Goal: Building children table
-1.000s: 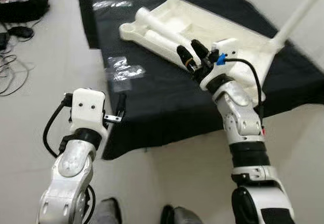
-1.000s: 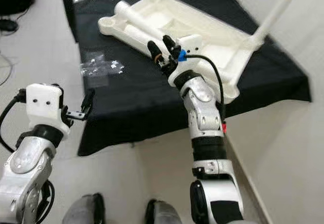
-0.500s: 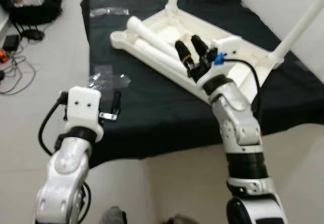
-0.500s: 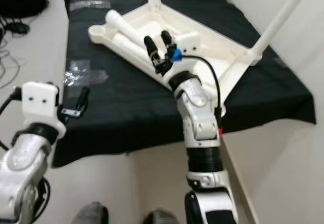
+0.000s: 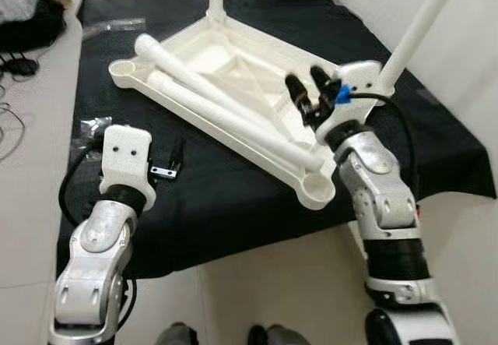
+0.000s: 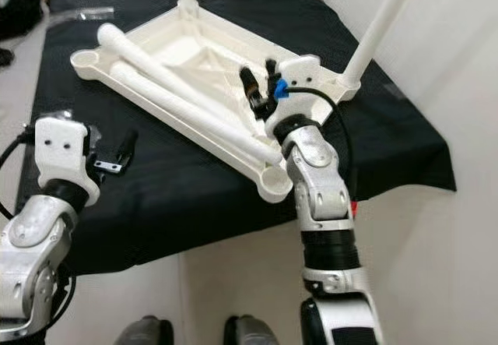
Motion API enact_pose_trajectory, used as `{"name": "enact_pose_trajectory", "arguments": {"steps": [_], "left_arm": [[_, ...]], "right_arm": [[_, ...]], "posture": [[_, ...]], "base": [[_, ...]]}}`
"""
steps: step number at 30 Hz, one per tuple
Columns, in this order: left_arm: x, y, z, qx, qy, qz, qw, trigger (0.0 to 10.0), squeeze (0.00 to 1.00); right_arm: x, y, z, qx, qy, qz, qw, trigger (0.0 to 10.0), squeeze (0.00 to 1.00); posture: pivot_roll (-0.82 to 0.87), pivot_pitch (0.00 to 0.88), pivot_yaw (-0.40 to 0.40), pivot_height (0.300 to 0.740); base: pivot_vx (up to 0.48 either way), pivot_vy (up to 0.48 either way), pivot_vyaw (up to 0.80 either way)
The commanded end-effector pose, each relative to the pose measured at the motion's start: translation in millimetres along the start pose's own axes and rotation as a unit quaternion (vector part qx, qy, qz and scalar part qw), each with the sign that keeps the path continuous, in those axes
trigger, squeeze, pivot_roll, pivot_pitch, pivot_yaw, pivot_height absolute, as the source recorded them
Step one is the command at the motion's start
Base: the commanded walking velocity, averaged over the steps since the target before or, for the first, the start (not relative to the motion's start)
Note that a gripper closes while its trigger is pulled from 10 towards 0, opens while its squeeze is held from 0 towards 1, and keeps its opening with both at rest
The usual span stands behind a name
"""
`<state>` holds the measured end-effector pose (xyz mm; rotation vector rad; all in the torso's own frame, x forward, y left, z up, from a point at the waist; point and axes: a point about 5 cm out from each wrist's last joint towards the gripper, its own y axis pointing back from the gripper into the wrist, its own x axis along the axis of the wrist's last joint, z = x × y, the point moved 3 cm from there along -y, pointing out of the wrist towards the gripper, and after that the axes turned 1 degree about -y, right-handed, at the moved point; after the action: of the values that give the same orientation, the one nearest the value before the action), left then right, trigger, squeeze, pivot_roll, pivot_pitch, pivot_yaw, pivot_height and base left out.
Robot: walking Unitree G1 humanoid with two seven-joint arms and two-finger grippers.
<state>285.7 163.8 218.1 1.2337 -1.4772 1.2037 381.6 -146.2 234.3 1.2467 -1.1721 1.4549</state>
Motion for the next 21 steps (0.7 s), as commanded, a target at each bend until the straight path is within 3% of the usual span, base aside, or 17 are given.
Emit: {"name": "enact_pose_trajectory", "arguments": {"steps": [1, 7, 8, 13, 15, 21], "left_arm": [[-4, 2.3, 4.6, -0.019, -0.005, -0.010, 1.000, 10.0, 0.00], [-8, 3.8, 12.1, -0.049, -0.003, -0.020, 0.999, 10.0, 0.00], [-9, 5.2, 17.4, -0.059, -0.001, -0.022, 0.998, 10.0, 0.00], [-10, 7.0, 21.6, -0.065, 0.001, -0.023, 0.998, 10.0, 0.00], [-10, 9.5, 28.2, -0.072, 0.005, -0.022, 0.997, 10.0, 0.00], [-9, 12.2, 33.6, -0.078, 0.011, -0.022, 0.997, 10.0, 0.00]], "right_arm": [[-8, -0.8, 9.8, -0.035, 0.007, -0.031, 0.999, 10.0, 0.00], [-23, -12.7, 27.5, -0.129, 0.016, -0.107, 0.986, 10.0, 0.00], [-20, -25.3, 29.6, -0.166, 0.015, -0.125, 0.978, 10.0, 0.00], [-19, -32.6, 29.2, -0.170, 0.001, -0.144, 0.975, 10.0, 0.00], [-24, -37.2, 33.4, -0.178, -0.001, -0.186, 0.966, 10.0, 0.00], [-31, -39.8, 40.5, -0.200, -0.018, -0.224, 0.954, 10.0, 0.00]], "posture": [[0.03, 0.169, -0.080, 0.740], [0.03, 0.176, -0.079, 0.740], [0.03, 0.173, -0.080, 0.740], [0.03, 0.170, -0.082, 0.740], [0.03, 0.163, -0.088, 0.740], [0.03, 0.162, -0.089, 0.740]], "base": [[0.000, 0.000, 0.00], [0.000, 0.000, 0.00], [0.000, 0.000, 0.00], [0.000, 0.000, 0.00], [0.000, 0.000, 0.00], [0.000, 0.000, 0.00]]}}
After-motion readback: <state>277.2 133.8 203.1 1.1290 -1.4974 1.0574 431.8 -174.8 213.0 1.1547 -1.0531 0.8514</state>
